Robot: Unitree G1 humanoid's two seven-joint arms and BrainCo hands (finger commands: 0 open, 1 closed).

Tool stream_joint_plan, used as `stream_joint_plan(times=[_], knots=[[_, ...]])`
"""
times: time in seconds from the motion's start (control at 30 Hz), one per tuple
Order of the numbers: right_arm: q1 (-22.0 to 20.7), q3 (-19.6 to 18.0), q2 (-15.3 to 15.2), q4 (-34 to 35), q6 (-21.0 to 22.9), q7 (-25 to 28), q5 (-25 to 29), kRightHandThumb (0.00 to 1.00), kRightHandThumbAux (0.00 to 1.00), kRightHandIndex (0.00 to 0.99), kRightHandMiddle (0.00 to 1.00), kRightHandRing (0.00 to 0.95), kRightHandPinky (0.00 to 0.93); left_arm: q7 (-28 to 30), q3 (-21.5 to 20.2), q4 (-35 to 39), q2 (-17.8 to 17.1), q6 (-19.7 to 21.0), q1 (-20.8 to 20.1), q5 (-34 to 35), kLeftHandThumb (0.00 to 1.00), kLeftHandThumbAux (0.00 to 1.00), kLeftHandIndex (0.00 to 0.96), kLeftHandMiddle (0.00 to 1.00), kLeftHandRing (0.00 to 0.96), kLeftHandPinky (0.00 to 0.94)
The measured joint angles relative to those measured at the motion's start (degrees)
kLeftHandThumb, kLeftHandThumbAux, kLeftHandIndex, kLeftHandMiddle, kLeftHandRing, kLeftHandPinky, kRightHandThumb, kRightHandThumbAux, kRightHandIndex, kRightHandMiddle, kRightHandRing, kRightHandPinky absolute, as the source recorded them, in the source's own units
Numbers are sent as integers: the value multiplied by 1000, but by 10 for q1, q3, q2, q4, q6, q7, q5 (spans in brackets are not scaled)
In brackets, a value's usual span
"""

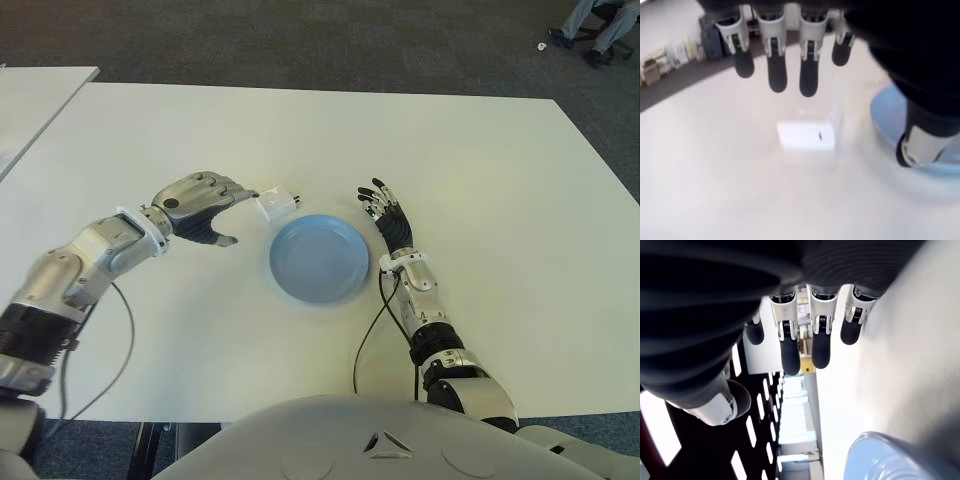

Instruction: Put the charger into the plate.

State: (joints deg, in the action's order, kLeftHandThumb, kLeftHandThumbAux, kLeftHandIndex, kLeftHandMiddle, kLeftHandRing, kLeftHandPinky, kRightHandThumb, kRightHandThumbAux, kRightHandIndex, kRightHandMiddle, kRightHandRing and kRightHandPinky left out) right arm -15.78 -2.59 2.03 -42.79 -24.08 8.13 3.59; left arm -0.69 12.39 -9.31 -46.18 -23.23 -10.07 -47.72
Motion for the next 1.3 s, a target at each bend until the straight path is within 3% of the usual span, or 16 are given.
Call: stream_joint_plan(times=[0.33, 0.5, 1.1, 1.3], knots=[[-6, -2, 0, -12, -4, 1, 0, 0, 619, 36, 248, 189, 40, -234, 0, -178, 142, 55, -83, -1, 480, 469, 102, 184, 187, 212], [-11, -3, 2, -19, -6, 1, 0, 0, 623, 34, 248, 188, 27, -286, 2, -215, 170, 59, -110, 0, 476, 466, 91, 174, 183, 220], [-12, -7, 4, -24, -13, 0, 0, 0, 619, 28, 249, 186, 25, -316, 22, -283, 186, 74, -128, 11, 371, 510, 24, 133, 146, 154], [-14, -8, 4, -24, -13, 0, 0, 0, 614, 24, 242, 179, 21, -290, 24, -293, 208, 128, -134, 20, 339, 482, 2, 78, 99, 132]])
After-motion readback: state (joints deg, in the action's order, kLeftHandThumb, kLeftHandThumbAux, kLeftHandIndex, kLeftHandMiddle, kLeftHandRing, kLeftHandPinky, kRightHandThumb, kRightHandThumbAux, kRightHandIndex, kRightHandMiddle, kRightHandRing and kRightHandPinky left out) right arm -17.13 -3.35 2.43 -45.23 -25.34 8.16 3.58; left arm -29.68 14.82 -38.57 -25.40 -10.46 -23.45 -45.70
